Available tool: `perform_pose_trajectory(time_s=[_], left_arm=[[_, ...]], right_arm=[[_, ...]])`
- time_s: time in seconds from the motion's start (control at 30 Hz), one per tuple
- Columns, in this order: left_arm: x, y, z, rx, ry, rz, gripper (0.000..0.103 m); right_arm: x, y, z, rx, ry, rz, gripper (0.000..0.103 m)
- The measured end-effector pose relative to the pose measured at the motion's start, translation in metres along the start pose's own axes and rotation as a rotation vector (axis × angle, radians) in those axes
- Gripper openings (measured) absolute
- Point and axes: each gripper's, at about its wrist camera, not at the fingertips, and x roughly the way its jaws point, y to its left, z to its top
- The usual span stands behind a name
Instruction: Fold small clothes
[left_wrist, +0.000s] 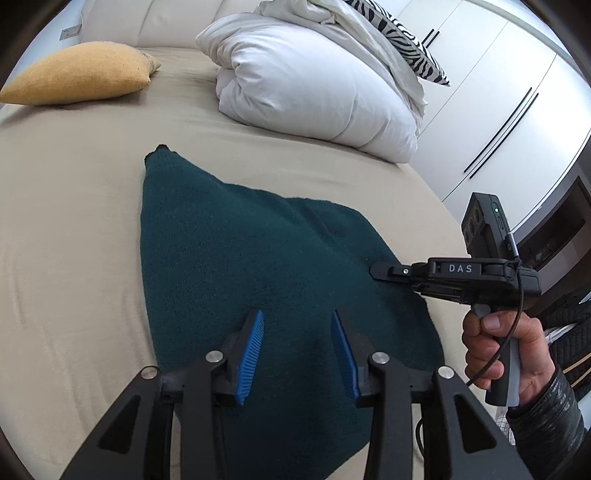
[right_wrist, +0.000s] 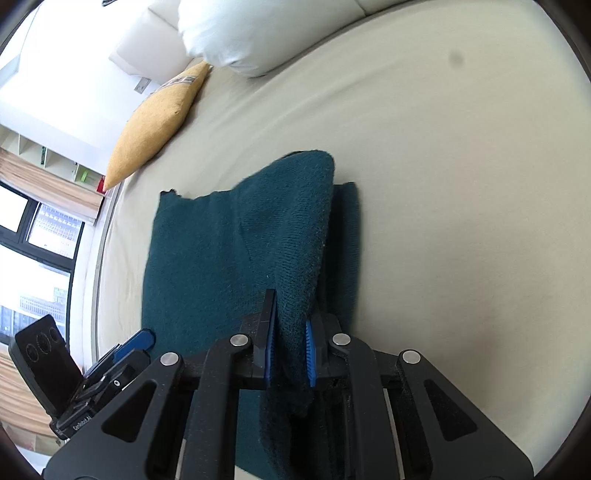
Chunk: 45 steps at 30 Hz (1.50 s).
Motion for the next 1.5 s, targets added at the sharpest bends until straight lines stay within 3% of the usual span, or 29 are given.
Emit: perform_pose_trajectory(time_s=[0.17, 0.4, 0.47, 0.53, 0.57, 0.6, 0.7, 0.83, 0.87, 0.9, 0.97, 1.03, 1.13, 1.23, 1.37, 1.43, 1.5], left_arm=[[0.024, 0.008, -0.005, 0.021, 0.029, 0.014, 0.041], [0.013, 0.003, -0.004, 0.022, 0.024, 0.024, 0.041], [0.002, -0.002, -0.005, 0.045, 0.0, 0.06, 0.045], [-0.011, -0.008, -0.008, 0.068, -0.044, 0.081, 0.051], [-0.014, -0.01, -0.009, 0.079, -0.06, 0.091, 0.051], [-0.015, -0.012, -0.011, 0.09, -0.061, 0.1, 0.051], [-0.007, -0.013, -0.02, 0.11, -0.025, 0.116, 0.051], [0.01, -0.01, -0.029, 0.146, 0.021, 0.138, 0.052], [0.01, -0.009, -0.029, 0.154, 0.021, 0.138, 0.052], [0.01, -0.01, -0.029, 0.166, 0.025, 0.142, 0.052], [0.01, -0.01, -0.028, 0.177, 0.033, 0.145, 0.052], [0.003, -0.009, -0.026, 0.159, 0.035, 0.136, 0.052], [-0.011, -0.011, -0.014, 0.146, 0.004, 0.159, 0.052], [-0.015, -0.014, 0.006, 0.183, -0.041, 0.199, 0.053], [0.013, -0.009, 0.041, 0.227, -0.033, 0.286, 0.053], [0.034, 0.001, 0.054, 0.22, 0.0, 0.323, 0.053], [0.055, 0.016, 0.06, 0.187, 0.035, 0.317, 0.06]], right_arm=[[0.015, -0.025, -0.005, 0.026, -0.003, 0.008, 0.01], [0.028, -0.032, 0.002, 0.061, -0.031, 0.035, 0.012], [0.018, -0.023, -0.001, 0.051, -0.04, -0.028, 0.024], [-0.002, -0.004, -0.008, 0.003, -0.096, -0.125, 0.026], [-0.017, 0.006, -0.016, -0.028, -0.135, -0.109, 0.026], [-0.03, 0.015, -0.025, -0.047, -0.156, -0.04, 0.026], [-0.039, 0.029, -0.051, -0.09, -0.142, 0.105, 0.026], [-0.002, 0.005, -0.082, -0.055, -0.01, 0.079, 0.023], [0.005, -0.012, -0.088, -0.017, -0.009, 0.141, 0.019], [0.003, -0.026, -0.091, 0.01, -0.043, 0.207, 0.01], [-0.001, -0.043, -0.093, 0.062, -0.055, 0.231, 0.0], [-0.006, -0.044, -0.094, 0.06, -0.044, 0.23, 0.0], [-0.031, -0.018, -0.087, -0.043, -0.072, 0.137, 0.008], [-0.048, 0.005, -0.068, -0.091, -0.114, 0.119, 0.016], [-0.03, 0.031, -0.022, -0.121, -0.104, 0.16, 0.052], [-0.013, 0.033, 0.003, -0.094, -0.103, 0.164, 0.053], [0.006, 0.033, 0.024, -0.048, -0.089, 0.176, 0.053]])
